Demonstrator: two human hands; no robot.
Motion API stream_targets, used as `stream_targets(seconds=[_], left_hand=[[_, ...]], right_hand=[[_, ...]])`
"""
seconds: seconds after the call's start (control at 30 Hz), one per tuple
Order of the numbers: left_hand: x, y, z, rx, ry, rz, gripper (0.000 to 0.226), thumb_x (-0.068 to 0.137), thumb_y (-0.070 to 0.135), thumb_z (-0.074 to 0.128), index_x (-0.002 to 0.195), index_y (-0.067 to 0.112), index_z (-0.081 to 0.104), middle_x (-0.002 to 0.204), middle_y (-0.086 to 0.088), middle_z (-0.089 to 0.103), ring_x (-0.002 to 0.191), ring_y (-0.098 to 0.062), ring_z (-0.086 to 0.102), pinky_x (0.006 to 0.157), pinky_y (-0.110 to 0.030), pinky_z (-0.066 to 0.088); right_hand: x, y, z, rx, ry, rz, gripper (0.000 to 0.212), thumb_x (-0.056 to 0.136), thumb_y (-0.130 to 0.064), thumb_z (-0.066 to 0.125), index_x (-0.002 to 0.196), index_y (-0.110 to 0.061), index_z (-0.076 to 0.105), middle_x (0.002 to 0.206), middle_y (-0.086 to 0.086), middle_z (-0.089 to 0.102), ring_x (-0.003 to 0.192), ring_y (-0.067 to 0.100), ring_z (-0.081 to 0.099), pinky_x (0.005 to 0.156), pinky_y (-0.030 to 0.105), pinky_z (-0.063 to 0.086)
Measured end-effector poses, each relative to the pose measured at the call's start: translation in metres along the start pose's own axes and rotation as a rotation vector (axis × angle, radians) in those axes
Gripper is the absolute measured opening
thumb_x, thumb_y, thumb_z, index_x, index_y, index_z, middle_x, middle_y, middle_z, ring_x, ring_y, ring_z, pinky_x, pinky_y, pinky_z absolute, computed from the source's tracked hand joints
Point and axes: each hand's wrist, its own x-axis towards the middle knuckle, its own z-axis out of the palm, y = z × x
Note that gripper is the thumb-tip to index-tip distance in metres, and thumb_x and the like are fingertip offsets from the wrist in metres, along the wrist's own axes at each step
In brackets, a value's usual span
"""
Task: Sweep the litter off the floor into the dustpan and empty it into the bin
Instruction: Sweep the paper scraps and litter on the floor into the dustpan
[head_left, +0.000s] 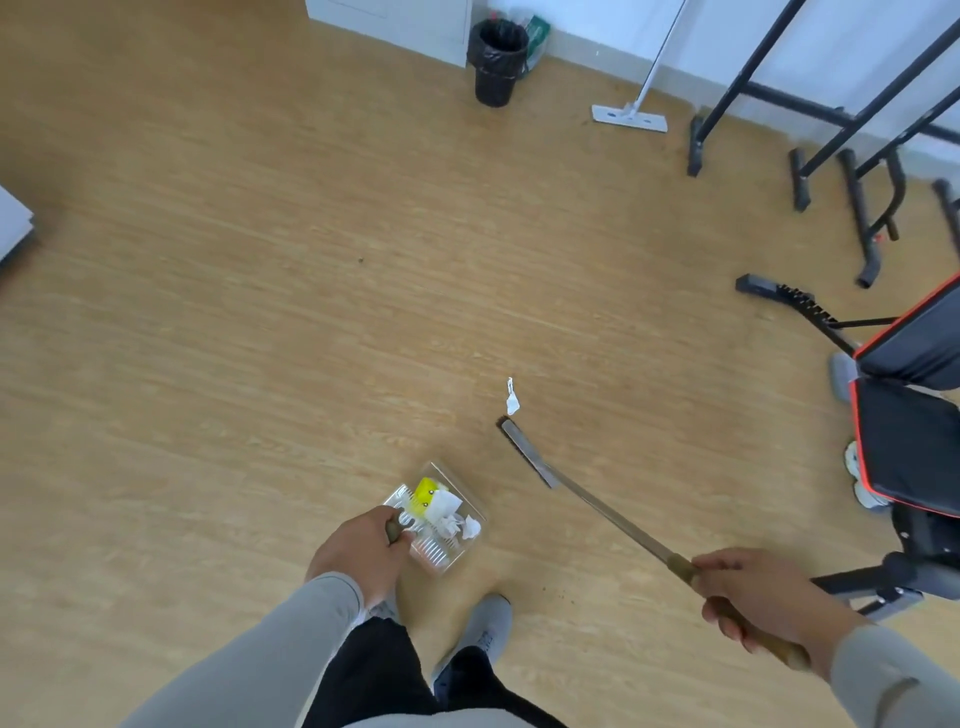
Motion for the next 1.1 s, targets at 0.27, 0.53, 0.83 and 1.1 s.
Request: stream_targets(seconds=[0.27,0.53,0.83,1.1], left_hand=[[0.033,0.008,-0.038,0.017,-0.054,0.084,0.017,0.095,0.040,0.055,0.109,0.035,0.063,0.088,0.011,0.069,0.081,-0.016,0.066,0.079,-0.034,0.057],[0.072,0.033,-0.041,0.054,-0.072,0.060,0.023,0.095,0.042,0.055,0.112,0.028,0.064,0.092,0.009,0.070,0.087,-0.019,0.067,0.084,-0.035,0.056],[0.105,0.070,-0.014,0.094,-0.048,-0.001,0.024,0.097,0.043,0.052,0.116,0.032,0.062,0.091,0.010,0.069,0.085,-0.018,0.067,0.082,-0.035,0.057],[0.106,0.074,-0.002,0.171,0.015,-0.033,0.027,0.098,0.046,0.048,0.121,0.037,0.059,0.096,0.008,0.072,0.089,-0.022,0.068,0.081,-0.033,0.056]], right_hand=[[-0.023,-0.031,0.021,0.025,0.056,0.025,0.018,0.099,-0.008,0.060,0.116,-0.012,0.060,0.064,0.017,0.068,0.044,0.022,0.050,0.040,0.025,0.036],[-0.008,-0.054,0.011,-0.028,0.127,-0.002,0.027,0.097,-0.011,0.062,0.123,-0.016,0.061,0.059,0.011,0.067,0.043,0.018,0.051,0.041,0.024,0.035],[0.085,-0.111,-0.033,-0.089,0.177,-0.105,0.029,0.096,-0.009,0.064,0.125,-0.014,0.064,0.062,0.012,0.070,0.041,0.020,0.053,0.042,0.026,0.038],[0.161,-0.150,-0.022,-0.379,0.100,-0.111,0.018,0.098,-0.014,0.057,0.114,-0.016,0.066,0.064,0.008,0.063,0.047,0.022,0.054,0.048,0.026,0.042]])
